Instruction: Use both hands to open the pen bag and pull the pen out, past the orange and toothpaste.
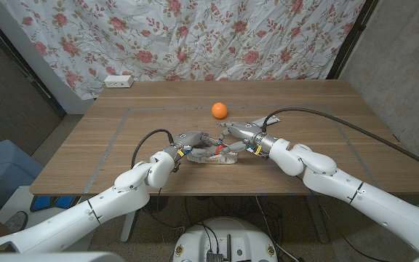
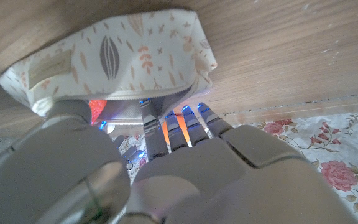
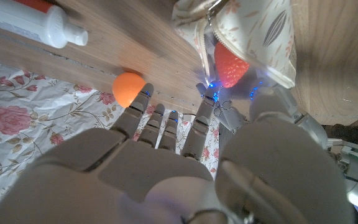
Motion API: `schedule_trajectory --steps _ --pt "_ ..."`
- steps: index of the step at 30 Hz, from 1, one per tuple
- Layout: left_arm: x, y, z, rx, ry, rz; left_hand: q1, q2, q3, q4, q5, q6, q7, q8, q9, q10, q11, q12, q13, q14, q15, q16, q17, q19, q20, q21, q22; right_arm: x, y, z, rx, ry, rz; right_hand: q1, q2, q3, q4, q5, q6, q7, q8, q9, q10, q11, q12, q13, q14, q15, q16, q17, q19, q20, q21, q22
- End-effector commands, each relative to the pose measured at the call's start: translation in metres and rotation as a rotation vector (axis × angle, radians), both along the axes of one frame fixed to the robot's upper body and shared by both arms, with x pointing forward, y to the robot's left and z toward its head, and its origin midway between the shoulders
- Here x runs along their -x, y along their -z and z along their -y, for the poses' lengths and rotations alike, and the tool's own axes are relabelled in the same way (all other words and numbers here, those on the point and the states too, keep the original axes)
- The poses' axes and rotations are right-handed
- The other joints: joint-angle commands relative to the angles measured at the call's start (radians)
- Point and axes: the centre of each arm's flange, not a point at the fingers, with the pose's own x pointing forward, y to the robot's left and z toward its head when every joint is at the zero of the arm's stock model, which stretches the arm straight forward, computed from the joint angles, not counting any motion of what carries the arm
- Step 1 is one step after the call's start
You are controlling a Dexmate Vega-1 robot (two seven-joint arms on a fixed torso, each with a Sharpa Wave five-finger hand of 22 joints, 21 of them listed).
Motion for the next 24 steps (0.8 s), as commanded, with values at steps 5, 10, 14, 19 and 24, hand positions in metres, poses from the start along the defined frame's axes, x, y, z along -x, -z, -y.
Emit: schedule_trajectory --steps 5,10,14,19,24 --pt "-0.0005 0.0017 0.0000 -0.005 0.000 -0.002 0.003 0.011 0.002 -0.004 0.004 -0.003 -0.008 0.004 0.000 -0.001 -0.001 0.005 0.005 -0.002 -0.002 0.007 0.003 -0.002 -0.002 0.004 0.003 -0.0058 0.0043 -0.0037 0.005 0.015 -0.021 0.004 0.004 0.001 0.004 0.005 0.004 0.001 0.006 0.004 0.009 0.001 0.003 0.005 0.007 -0.001 0.007 0.006 0.010 -0.002 0.003 0.002" --pt "-0.0003 0.0020 -0.0007 -0.009 0.006 0.000 0.003 0.012 0.003 -0.004 0.004 -0.003 -0.009 0.004 0.000 -0.001 -0.001 0.005 0.005 -0.002 -0.002 0.007 0.003 -0.002 -0.002 0.004 0.003 -0.0068 0.0057 -0.0055 0.008 0.028 -0.020 0.007 0.002 0.000 0.003 0.005 0.006 0.000 0.008 0.005 0.010 0.001 0.003 0.005 0.007 -0.001 0.007 0.007 0.011 -0.003 0.003 0.002" --pt "0.0002 0.0025 -0.0008 -0.009 0.005 0.000 0.003 0.013 0.003 -0.005 0.004 -0.003 -0.010 0.005 0.000 0.000 0.000 0.006 0.005 -0.001 -0.002 0.007 0.003 -0.001 -0.003 0.005 0.003 -0.0078 0.0073 -0.0056 0.014 0.036 -0.022 0.009 -0.001 -0.001 0.001 0.006 0.005 0.000 0.009 0.006 0.010 0.000 0.003 0.005 0.008 -0.002 0.007 0.007 0.013 -0.004 0.003 0.002" --pt "0.0007 0.0033 -0.0010 -0.007 0.001 0.000 0.003 0.014 0.003 -0.005 0.004 -0.003 -0.009 0.005 0.000 0.000 -0.001 0.006 0.005 -0.001 -0.003 0.007 0.003 -0.001 -0.004 0.005 0.003 -0.0097 0.0091 -0.0050 0.024 0.046 -0.029 0.015 -0.009 -0.003 -0.002 0.008 -0.008 0.000 0.006 0.007 0.009 0.001 0.002 0.005 0.008 -0.001 0.007 0.006 0.014 -0.006 0.003 0.002" --pt "0.0015 0.0042 -0.0019 -0.005 -0.007 -0.003 0.003 0.015 0.004 -0.005 0.004 -0.002 -0.010 0.005 0.000 0.000 -0.001 0.006 0.005 0.000 -0.003 0.007 0.003 -0.001 -0.003 0.005 0.003 -0.0110 0.0104 -0.0042 0.034 0.055 -0.042 0.017 -0.015 -0.006 -0.002 0.009 -0.024 -0.001 0.002 0.008 0.006 0.002 0.001 0.005 0.007 -0.001 0.006 0.006 0.014 -0.007 0.002 0.002"
